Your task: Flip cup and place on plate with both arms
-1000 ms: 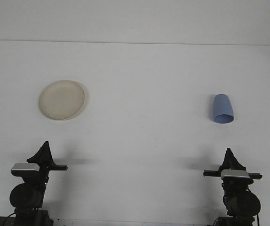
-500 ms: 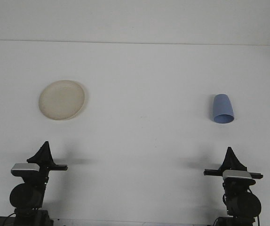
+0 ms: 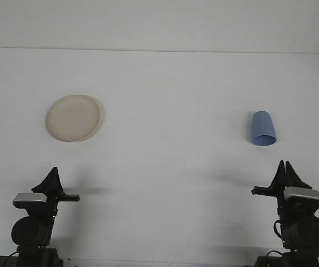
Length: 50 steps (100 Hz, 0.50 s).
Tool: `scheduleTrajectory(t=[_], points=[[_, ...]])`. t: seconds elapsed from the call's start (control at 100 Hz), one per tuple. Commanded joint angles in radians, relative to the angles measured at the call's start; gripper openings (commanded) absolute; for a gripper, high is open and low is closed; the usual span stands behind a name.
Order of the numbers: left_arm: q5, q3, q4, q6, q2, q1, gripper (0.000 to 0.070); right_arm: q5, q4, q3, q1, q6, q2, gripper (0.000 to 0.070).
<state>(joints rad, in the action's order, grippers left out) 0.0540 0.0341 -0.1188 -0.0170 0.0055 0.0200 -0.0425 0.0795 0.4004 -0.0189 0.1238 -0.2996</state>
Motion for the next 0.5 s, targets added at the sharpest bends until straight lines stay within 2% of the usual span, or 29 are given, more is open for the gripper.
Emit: scheduleTrajectory(t=[0.0,0.03,0.07,0.22,0.32,0.49], points=[[0.002,-0.020,-0.011,-0.003,-0.001,0.001,0.0013,-0.011,0.002,0.047,0.000,-0.114,-0.063,0.0511],[0.002,-0.020,-0.011,-0.003,-0.001,0.001,0.0013,-0.024,0.002,0.063,0.000,-0.137,-0.090,0.0597],[0.002,-0.020,-0.011,-0.003,-0.001,0.001,0.0013,-0.045,0.000,0.075,0.000,-0.166,-0.124,0.0641],[0.002,-0.020,-0.011,-0.003,-0.001,0.001,0.0013,-0.097,0.016,0.068,-0.011,-0.222,-0.235,0.0641],[0.002,-0.020,-0.011,-0.003,-0.001,0.001,0.0013,-0.086,-0.020,0.040,-0.042,-0.246,-0.336,0.0641],[0.002,-0.020,-0.011,-0.003,-0.001,0.001,0.0013,-0.051,-0.232,0.000,-0.111,-0.286,-0.547,0.0641]])
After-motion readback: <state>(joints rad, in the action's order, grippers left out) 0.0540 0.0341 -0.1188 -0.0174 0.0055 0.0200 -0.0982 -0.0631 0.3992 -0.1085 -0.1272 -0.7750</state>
